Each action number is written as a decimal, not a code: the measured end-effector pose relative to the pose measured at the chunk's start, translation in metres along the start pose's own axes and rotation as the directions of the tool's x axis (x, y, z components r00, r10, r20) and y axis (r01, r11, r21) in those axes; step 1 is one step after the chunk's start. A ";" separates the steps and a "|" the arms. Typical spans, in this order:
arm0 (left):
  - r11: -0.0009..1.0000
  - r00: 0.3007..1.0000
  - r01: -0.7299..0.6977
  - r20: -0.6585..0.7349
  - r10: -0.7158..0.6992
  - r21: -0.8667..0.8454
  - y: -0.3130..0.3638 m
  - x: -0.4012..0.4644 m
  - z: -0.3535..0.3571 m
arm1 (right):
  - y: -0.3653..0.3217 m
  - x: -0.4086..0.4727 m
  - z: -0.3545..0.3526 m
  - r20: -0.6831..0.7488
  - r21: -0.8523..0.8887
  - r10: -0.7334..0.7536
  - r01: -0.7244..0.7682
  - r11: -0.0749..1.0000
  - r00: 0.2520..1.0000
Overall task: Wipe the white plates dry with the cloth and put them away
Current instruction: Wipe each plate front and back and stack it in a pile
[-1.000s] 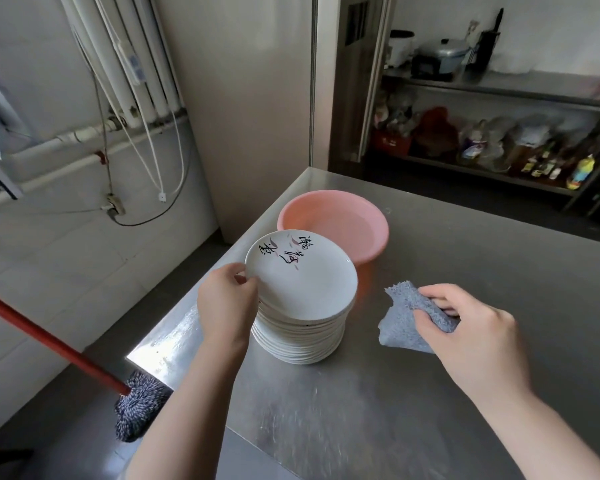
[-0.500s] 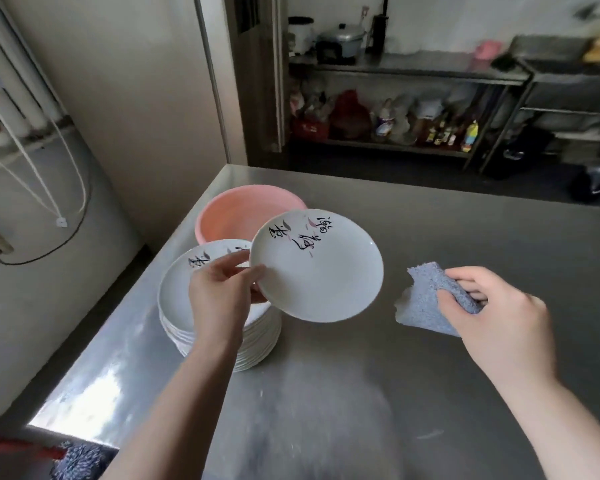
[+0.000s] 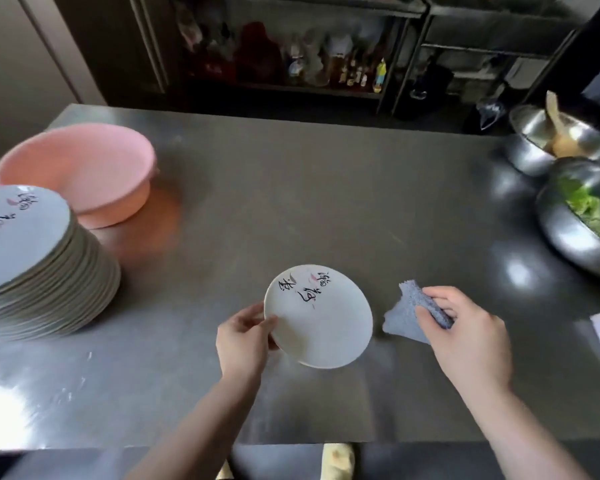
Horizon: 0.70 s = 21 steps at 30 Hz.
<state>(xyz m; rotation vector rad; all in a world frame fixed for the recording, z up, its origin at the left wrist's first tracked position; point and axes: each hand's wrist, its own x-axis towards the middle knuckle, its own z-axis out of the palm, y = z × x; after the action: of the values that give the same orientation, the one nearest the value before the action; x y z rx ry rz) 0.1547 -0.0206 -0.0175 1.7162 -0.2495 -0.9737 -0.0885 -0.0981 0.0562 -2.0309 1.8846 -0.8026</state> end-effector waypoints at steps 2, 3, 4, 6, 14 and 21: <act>0.999 0.999 0.033 -0.024 -0.033 -0.007 -0.015 -0.011 0.017 | 0.019 0.003 0.002 0.036 -0.002 -0.044 0.044 0.999 0.998; 0.999 0.998 0.048 -0.034 -0.049 -0.026 -0.022 -0.015 0.024 | 0.026 0.005 0.004 0.037 -0.008 -0.083 0.083 0.996 0.996; 0.997 0.997 0.060 -0.046 -0.062 -0.044 -0.026 -0.021 0.030 | 0.032 0.007 0.008 0.020 -0.020 -0.132 0.132 0.991 0.991; 0.998 0.995 0.063 -0.084 -0.062 0.001 -0.031 -0.029 0.038 | 0.036 0.012 0.018 -0.015 -0.032 -0.212 0.211 0.977 0.977; 0.655 0.983 -0.161 0.063 0.170 0.738 -0.014 -0.024 0.028 | 0.038 -0.022 0.072 0.328 0.000 -0.433 0.458 0.889 0.840; 0.612 0.951 -0.302 0.186 0.247 0.731 -0.003 -0.003 0.031 | 0.041 -0.011 0.090 0.292 -0.148 -0.444 0.498 0.854 0.847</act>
<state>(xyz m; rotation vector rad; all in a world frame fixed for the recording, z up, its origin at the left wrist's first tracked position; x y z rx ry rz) 0.1298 -0.0389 -0.0209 2.3006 -1.0692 -0.7228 -0.0733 -0.1091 -0.0419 -2.6509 1.3962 -0.4149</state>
